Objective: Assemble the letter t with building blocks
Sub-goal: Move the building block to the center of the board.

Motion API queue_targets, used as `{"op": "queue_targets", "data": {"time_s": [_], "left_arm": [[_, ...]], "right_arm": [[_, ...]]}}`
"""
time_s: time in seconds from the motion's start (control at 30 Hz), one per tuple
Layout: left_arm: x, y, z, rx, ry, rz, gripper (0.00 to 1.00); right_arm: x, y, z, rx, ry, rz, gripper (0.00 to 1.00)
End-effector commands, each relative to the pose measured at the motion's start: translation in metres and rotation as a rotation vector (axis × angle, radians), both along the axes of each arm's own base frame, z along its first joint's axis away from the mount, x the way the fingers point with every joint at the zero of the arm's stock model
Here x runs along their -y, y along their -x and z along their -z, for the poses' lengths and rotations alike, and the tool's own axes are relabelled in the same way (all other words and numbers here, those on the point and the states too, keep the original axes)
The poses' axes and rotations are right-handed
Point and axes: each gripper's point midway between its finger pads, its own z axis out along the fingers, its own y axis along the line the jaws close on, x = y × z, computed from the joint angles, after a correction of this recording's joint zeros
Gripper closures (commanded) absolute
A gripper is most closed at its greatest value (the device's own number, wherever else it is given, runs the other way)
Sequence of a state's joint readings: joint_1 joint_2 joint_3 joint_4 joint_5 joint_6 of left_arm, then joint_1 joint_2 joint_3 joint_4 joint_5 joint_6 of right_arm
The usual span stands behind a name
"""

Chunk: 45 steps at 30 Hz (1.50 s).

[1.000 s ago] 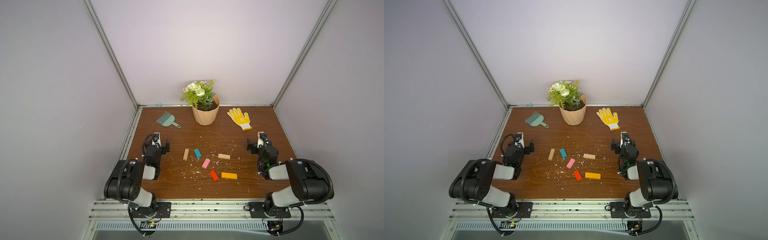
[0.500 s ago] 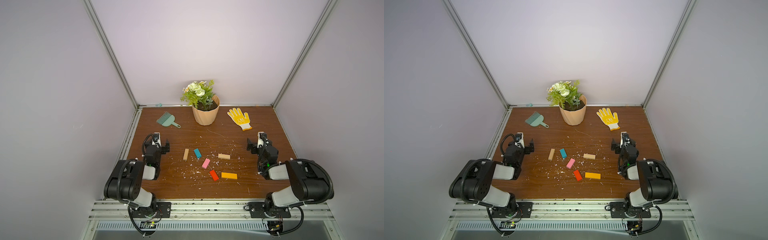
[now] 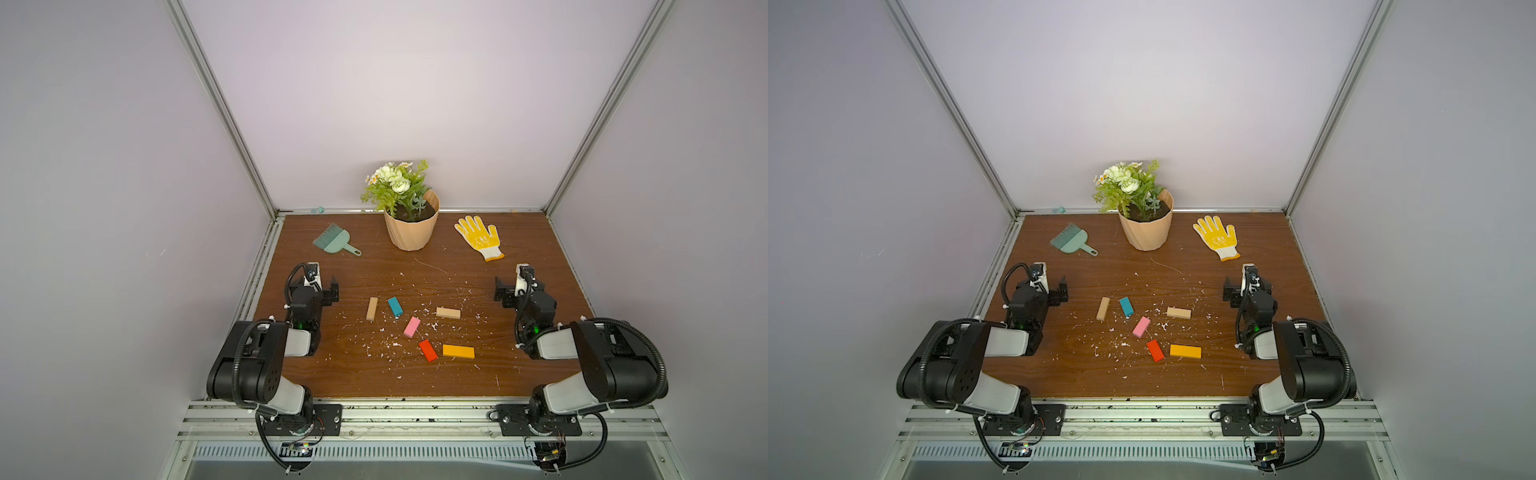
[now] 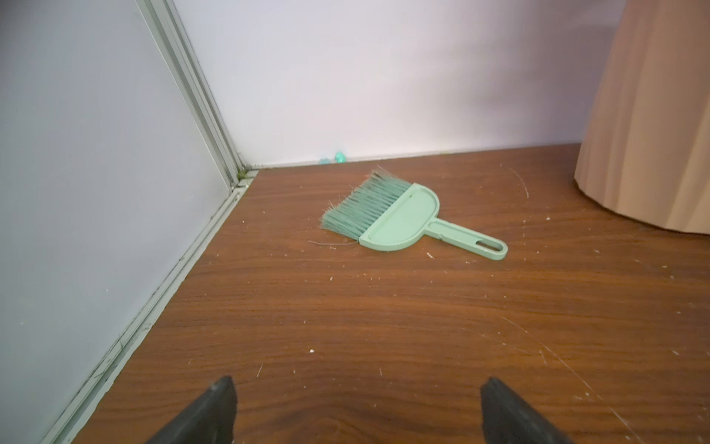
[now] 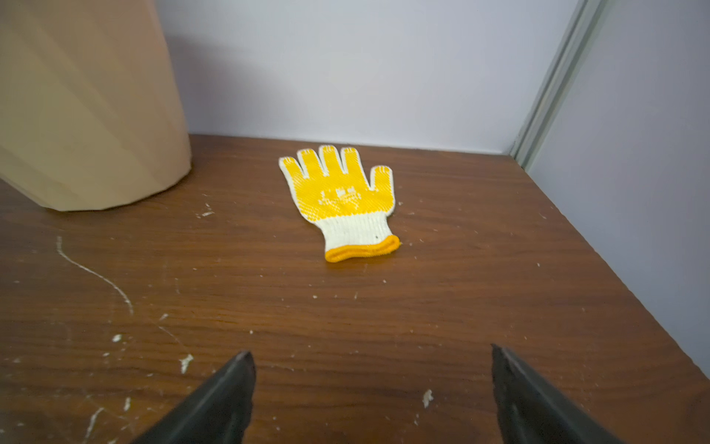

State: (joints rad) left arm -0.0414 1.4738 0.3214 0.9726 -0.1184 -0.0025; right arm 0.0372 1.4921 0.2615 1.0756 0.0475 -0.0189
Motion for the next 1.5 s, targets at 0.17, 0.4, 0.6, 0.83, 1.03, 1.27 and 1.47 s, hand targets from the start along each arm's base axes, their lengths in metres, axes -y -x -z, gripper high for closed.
{"op": "queue_targets", "data": {"time_s": [0.17, 0.4, 0.6, 0.83, 1.03, 1.27, 1.47], "left_arm": [[-0.014, -0.036, -0.110, 0.070, 0.033, -0.200, 0.00], [0.050, -0.079, -0.102, -0.234, 0.076, -0.194, 0.00], [0.170, -0.068, -0.090, -0.375, -0.033, -0.006, 0.00], [0.259, -0.019, -0.061, -0.478, 0.020, 0.134, 0.01], [0.265, 0.028, -0.002, -0.700, 0.305, 0.034, 0.12], [0.252, 0.059, 0.036, -0.813, 0.412, -0.095, 0.18], [0.255, 0.071, 0.053, -0.860, 0.428, -0.127, 0.22]], "right_arm": [[0.008, -0.044, -0.058, -0.041, 0.024, 0.129, 0.01], [-0.085, -0.061, -0.096, -0.038, -0.018, -0.091, 0.00], [-0.127, -0.062, -0.076, -0.243, -0.080, -0.145, 0.00], [-0.136, -0.054, -0.074, -0.263, -0.114, -0.117, 0.01], [-0.108, -0.058, -0.077, -0.310, -0.093, 0.068, 0.02], [-0.103, -0.062, -0.062, -0.376, -0.073, 0.125, 0.04], [-0.108, -0.062, -0.054, -0.397, -0.095, 0.111, 0.04]]}}
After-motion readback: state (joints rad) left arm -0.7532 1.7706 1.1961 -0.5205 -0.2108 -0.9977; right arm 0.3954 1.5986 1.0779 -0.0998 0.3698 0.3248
